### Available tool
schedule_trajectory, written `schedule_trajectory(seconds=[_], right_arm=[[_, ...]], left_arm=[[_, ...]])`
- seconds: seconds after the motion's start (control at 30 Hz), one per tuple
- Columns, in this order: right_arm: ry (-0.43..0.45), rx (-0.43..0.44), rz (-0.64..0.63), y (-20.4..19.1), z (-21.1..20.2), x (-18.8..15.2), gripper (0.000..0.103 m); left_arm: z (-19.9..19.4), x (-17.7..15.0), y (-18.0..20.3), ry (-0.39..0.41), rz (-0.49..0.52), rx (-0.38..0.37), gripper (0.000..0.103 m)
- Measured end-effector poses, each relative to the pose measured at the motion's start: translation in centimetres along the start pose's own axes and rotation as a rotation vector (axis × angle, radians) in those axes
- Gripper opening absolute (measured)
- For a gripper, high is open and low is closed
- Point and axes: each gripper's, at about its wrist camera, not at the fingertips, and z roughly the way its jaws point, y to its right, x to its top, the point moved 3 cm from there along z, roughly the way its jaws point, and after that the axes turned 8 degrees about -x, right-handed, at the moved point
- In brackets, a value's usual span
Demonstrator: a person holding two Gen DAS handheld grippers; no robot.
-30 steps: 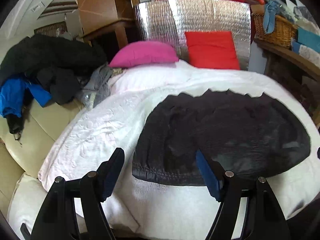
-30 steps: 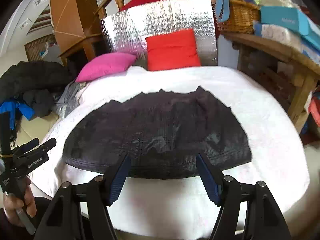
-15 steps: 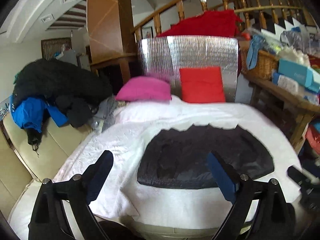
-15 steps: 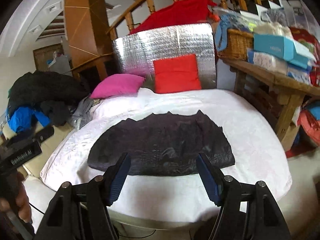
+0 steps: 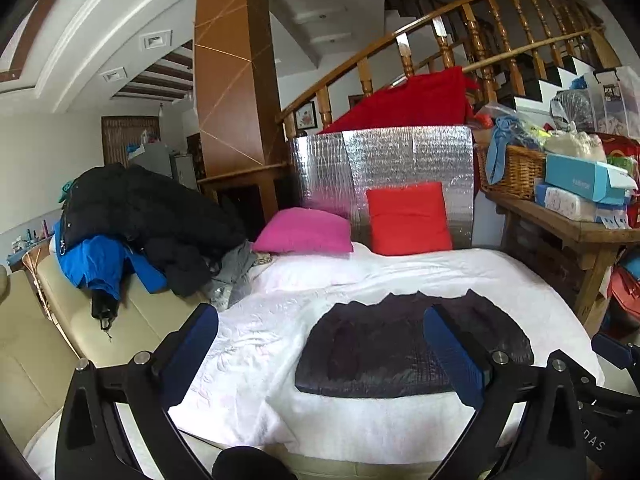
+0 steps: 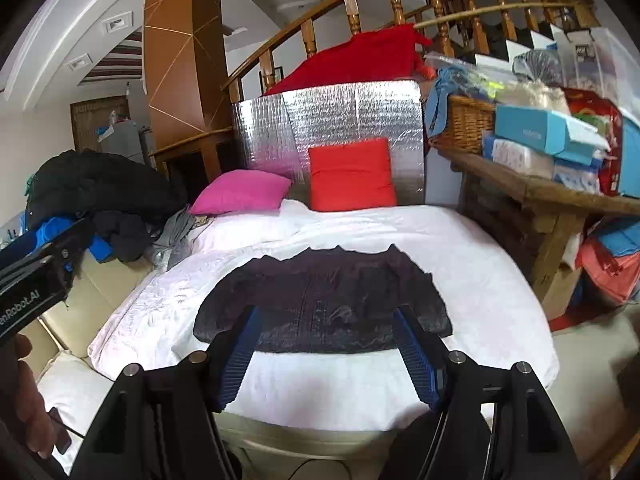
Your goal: Fold large clothes
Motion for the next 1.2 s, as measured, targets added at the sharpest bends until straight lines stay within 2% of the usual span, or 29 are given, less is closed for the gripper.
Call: schedule_trajectory(seconds=[0.37, 1.2], right_arm=[[0.011, -0.016, 0.011, -1.0, -1.4, 0.6, 0.072], [-0.003, -0.011, 0.0, -1.7, -0.9, 0.3, 0.072]], left_arm=[[-2.1, 0.3, -1.4, 0.051, -0.02, 0.019, 0.103], [-2.0, -0.1, -1.8, 0.046, -0.023, 0.026, 0.103]])
